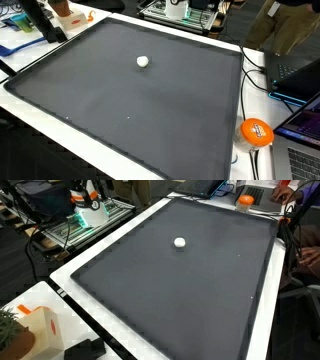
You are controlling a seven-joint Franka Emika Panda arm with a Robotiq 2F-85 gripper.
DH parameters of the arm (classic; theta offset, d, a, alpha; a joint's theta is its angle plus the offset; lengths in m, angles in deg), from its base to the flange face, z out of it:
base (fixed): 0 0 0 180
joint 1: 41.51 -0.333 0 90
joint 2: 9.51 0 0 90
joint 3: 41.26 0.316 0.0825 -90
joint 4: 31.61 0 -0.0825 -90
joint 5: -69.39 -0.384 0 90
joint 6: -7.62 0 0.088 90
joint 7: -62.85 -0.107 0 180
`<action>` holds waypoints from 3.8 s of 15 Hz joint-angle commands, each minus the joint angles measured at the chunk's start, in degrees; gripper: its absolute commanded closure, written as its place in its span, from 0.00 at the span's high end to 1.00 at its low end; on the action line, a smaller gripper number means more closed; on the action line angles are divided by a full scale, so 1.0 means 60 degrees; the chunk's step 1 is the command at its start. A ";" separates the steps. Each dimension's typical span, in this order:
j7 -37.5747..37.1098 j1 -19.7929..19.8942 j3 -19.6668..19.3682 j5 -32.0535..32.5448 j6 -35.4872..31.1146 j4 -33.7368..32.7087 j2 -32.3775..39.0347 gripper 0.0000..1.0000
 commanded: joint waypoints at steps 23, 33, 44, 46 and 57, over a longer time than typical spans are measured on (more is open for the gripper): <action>-0.2588 -0.0808 0.1879 -0.1115 -0.2262 0.0127 0.1026 1.00; -0.3315 -0.0925 0.2271 -0.1358 -0.3839 -0.0180 0.2572 1.00; -0.4422 -0.1027 0.2584 -0.2199 -0.5310 -0.0345 0.4611 0.96; -0.4303 -0.1012 0.2648 -0.2588 -0.5616 -0.0467 0.5028 0.84; -0.3896 -0.0747 0.2962 -0.3212 -0.6183 -0.1731 0.6965 0.74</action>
